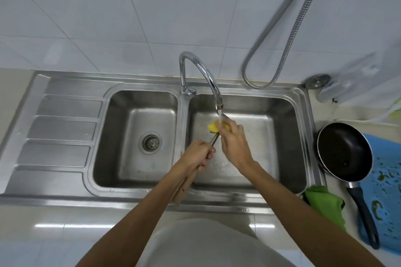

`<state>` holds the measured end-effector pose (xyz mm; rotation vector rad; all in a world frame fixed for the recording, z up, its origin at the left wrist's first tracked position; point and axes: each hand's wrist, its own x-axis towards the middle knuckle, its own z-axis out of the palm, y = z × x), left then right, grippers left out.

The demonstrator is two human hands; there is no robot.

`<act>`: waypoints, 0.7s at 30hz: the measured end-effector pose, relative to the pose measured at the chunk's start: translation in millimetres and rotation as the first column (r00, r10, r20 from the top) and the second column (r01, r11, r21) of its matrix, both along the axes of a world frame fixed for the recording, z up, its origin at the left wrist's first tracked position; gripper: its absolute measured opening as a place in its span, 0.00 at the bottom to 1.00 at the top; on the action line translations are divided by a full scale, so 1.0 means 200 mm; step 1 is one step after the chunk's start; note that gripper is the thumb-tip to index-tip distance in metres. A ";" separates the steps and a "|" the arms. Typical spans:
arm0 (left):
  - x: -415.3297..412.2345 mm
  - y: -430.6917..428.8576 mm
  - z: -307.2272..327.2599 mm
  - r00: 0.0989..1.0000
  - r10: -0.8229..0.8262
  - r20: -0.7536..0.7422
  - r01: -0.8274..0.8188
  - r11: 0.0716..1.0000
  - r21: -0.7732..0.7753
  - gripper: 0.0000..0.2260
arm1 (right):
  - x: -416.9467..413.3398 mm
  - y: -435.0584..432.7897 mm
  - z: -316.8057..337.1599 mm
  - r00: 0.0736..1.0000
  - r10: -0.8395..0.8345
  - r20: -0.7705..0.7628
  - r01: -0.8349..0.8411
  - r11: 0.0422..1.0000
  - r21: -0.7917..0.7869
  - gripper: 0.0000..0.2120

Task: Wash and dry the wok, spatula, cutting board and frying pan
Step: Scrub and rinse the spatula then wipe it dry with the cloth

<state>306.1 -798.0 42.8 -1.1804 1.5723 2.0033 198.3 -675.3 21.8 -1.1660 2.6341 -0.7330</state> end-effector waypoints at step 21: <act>0.35 -0.17 -0.11 0.956 -0.204 -0.212 0.115 0.922 -0.369 0.14 | -0.12 -0.16 0.03 0.962 0.150 0.230 -0.131 0.987 -0.097 0.22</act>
